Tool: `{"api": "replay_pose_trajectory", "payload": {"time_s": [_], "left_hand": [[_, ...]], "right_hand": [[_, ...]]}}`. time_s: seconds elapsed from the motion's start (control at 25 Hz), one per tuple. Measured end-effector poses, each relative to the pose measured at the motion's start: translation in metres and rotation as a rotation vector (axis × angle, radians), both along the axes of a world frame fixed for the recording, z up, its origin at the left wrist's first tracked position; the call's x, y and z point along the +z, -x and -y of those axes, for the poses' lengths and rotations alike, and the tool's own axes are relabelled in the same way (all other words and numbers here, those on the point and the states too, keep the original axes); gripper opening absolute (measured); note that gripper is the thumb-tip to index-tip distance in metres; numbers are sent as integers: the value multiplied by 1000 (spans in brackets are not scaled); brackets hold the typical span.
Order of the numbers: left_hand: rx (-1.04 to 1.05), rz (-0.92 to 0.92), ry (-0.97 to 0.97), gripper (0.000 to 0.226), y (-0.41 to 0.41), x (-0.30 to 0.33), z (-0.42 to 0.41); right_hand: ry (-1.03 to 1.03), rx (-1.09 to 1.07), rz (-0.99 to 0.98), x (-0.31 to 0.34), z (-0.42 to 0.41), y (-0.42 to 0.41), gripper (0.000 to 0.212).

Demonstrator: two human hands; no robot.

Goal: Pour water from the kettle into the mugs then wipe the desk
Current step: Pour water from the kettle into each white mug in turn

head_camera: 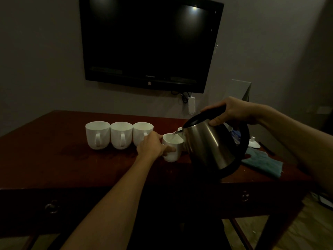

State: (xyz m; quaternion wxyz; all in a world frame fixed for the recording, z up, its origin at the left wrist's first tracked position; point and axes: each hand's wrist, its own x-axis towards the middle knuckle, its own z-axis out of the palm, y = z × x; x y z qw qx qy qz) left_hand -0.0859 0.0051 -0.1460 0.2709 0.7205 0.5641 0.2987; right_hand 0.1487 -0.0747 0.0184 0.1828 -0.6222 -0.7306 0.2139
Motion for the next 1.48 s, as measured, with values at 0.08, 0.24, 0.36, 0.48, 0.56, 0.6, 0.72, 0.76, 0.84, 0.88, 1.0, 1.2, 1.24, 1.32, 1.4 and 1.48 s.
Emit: {"api": "replay_pose_trajectory", "payload": {"time_s": [0.08,0.24,0.36,0.48,0.56,0.6,0.72,0.76,0.84,0.88,1.0,1.2,1.24,1.32,1.4,1.48], "left_hand": [[8,3,4,50,0,1,0],[-4,17,23,52,0,0,-1],[-1,20,28,53,-1,0,-1],[-7,20,39,54,0,1,0],[-8,21,44,54,0,2,1],[-8,20,42,53,0,2,1],[-5,15,33,53,0,2,1],[-1,13,30,53,0,2,1],[3,14,35,52,0,2,2],[5,15,36,52,0,2,2],[10,15,31,53,0,3,3],[3,12,39,57,0,3,3],[8,11,36,57,0,3,3],[11,15,32,56,0,3,3],[10,20,32,55,0,2,3],[10,23,27,53,0,1,2]], "right_hand": [[-1,8,6,0,-1,-1,51],[3,6,3,0,-2,-1,51],[8,4,7,0,-2,0,51],[17,-1,0,1,-1,2,53],[15,1,2,1,1,4,54],[11,1,-2,1,2,4,53],[6,-4,-12,2,3,6,52],[7,-2,-7,2,3,6,53],[8,2,4,2,2,6,53],[7,1,9,2,1,6,53],[7,2,8,2,1,5,52],[16,6,5,2,0,4,51],[18,8,3,2,0,4,52],[23,14,-7,2,-2,3,50],[21,16,9,0,-4,0,50],[15,18,54,0,-6,-4,53]]}}
